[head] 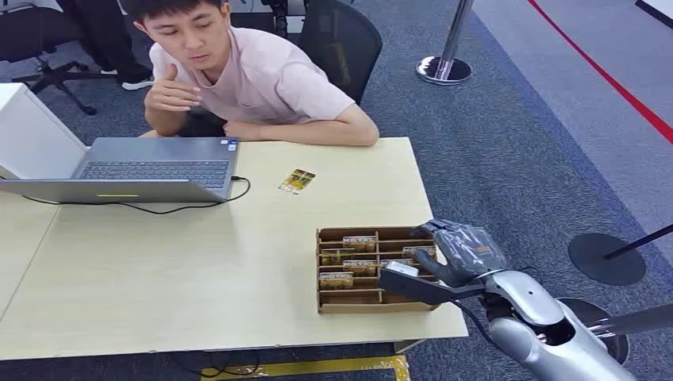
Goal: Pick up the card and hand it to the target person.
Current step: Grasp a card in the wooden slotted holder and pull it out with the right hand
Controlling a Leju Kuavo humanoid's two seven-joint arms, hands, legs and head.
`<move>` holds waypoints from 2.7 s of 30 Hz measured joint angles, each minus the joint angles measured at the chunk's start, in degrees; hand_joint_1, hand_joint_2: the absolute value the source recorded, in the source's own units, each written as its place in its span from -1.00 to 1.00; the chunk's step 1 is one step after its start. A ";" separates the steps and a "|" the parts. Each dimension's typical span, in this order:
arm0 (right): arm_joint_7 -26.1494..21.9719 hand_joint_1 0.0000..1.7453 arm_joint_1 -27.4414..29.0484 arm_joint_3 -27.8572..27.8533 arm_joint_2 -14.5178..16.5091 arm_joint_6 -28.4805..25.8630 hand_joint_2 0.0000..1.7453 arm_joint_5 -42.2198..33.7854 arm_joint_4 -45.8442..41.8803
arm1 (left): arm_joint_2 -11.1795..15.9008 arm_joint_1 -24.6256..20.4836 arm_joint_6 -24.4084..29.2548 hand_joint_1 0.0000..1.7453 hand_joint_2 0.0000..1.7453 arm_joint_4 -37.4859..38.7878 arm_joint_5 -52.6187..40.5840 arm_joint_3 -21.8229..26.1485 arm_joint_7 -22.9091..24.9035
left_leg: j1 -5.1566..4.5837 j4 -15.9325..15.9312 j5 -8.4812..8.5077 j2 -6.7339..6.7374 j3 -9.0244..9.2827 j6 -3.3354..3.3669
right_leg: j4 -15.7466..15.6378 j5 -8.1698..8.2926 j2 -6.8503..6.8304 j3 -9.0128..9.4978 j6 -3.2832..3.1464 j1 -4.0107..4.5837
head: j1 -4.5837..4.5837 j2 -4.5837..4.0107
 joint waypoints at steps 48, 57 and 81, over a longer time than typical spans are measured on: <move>0.20 0.23 0.22 -0.17 0.00 0.00 1.00 0.32 0.70 | 0.00 -0.01 -1.15 -1.00 0.50 0.00 -0.11 0.00 -1.44 | 0.00 0.00 0.00 0.00 0.01 0.00 | 0.00 0.00 0.00 0.01 0.00 0.00 | 0.00 0.01; 0.49 0.74 0.18 -0.17 0.06 0.15 1.00 0.53 0.81 | 0.06 0.00 -1.51 -1.00 1.00 0.00 -0.09 0.00 -3.51 | 0.00 0.00 0.00 0.00 0.00 0.00 | 0.00 0.00 0.00 0.00 0.00 0.00 | 0.01 0.01; -6.79 0.72 -0.37 -2.00 0.72 -10.29 1.00 -1.82 -1.55 | 0.05 0.00 0.56 -1.00 1.00 0.00 0.77 1.00 -4.06 | 0.00 0.00 0.00 0.00 -0.01 0.00 | 0.00 0.00 0.00 0.00 0.00 0.00 | 0.00 0.01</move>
